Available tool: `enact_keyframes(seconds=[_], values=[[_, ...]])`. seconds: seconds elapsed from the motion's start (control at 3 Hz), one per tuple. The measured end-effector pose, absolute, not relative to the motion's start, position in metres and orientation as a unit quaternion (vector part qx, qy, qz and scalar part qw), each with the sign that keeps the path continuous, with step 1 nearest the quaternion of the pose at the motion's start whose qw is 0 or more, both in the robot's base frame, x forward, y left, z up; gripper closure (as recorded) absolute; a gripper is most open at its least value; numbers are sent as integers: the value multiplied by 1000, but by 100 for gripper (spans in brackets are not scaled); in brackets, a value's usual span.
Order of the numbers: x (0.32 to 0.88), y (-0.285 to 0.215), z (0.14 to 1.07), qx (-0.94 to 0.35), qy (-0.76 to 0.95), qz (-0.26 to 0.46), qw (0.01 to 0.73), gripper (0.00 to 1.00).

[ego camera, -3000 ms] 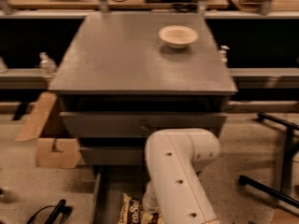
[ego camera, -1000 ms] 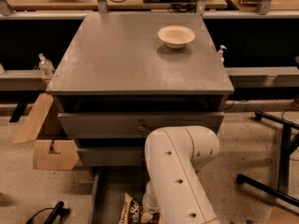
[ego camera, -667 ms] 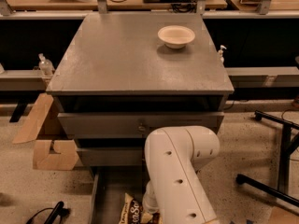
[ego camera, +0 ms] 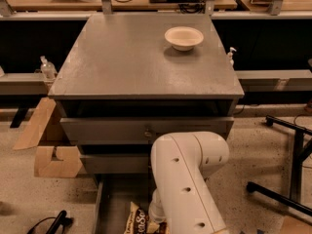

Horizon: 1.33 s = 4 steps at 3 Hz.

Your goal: Pick brown chip bag from bottom drawer and place on counter

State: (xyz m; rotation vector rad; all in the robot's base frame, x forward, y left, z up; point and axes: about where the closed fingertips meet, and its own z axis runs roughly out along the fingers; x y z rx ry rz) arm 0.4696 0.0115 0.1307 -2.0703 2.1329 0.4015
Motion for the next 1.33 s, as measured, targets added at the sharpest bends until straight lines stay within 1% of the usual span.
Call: enact_keyframes(seconds=[0.67,1.0,1.33], values=[[470,12,131,-688,709,134,71,100],[470,12,131,-688,709,134,71,73],[470,12,131,-688,709,134,71,50]])
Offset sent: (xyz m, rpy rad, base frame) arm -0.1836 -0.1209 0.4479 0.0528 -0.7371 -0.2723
